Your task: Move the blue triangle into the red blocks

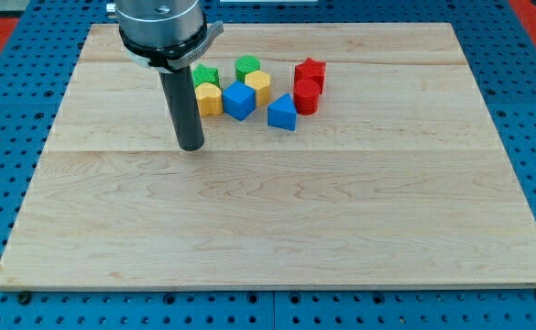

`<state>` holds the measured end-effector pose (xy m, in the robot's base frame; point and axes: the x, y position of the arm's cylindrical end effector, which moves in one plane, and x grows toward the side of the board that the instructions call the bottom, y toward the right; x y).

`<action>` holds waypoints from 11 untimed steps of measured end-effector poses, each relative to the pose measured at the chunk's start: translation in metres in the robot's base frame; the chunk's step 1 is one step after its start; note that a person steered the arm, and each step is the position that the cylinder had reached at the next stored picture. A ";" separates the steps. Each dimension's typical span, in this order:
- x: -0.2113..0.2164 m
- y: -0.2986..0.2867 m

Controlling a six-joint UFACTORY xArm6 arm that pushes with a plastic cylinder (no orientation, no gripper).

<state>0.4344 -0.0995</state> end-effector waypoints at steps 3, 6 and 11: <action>-0.006 0.010; -0.034 0.056; -0.100 0.127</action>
